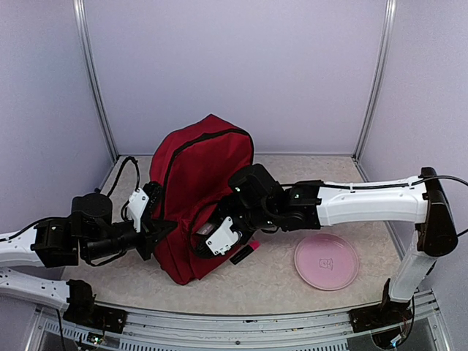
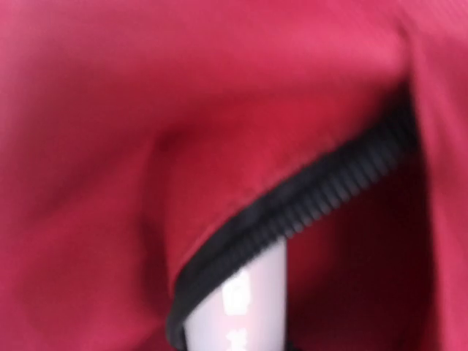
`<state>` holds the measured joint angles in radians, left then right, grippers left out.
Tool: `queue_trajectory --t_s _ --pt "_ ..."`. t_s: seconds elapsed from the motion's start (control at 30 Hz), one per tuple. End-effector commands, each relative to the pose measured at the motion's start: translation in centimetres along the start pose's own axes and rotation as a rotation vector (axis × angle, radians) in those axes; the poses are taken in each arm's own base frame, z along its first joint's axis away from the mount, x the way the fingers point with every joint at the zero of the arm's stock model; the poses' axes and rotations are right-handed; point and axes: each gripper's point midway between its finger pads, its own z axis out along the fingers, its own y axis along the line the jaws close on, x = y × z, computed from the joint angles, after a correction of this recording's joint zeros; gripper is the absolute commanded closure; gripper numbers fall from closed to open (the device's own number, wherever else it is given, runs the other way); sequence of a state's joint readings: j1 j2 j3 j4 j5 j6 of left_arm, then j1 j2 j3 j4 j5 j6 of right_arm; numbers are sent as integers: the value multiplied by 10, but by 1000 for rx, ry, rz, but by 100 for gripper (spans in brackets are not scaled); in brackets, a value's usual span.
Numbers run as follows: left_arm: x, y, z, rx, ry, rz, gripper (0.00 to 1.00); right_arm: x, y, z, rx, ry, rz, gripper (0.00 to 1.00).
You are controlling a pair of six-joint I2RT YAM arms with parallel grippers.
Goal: Pack the student bag
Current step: Place the pen in the lower front pocket of the bag.
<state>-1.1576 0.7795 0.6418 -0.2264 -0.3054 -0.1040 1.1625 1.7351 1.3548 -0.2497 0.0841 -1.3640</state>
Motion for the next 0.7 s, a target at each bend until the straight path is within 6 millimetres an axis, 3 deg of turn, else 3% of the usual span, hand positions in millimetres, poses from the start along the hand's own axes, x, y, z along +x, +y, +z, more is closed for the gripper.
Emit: queue_trajectory --t_s 0.0,0.33,0.4,0.5,0.67 --pt "-37 -6 -9 33 -107 -19 100 -16 14 -2 -50 -68 -107 100" --pt "-35 -8 -7 41 -99 -17 100 -23 -8 17 18 -85 -185 100" --pt "-35 -9 -7 45 -99 -17 100 -22 -7 19 5 -76 -171 89" --pt "-35 -8 -8 45 -101 -20 100 -17 -5 19 -2 -51 -117 56" --pt "-35 -9 -8 51 -103 -22 100 -17 -10 3 35 -56 -20 50"
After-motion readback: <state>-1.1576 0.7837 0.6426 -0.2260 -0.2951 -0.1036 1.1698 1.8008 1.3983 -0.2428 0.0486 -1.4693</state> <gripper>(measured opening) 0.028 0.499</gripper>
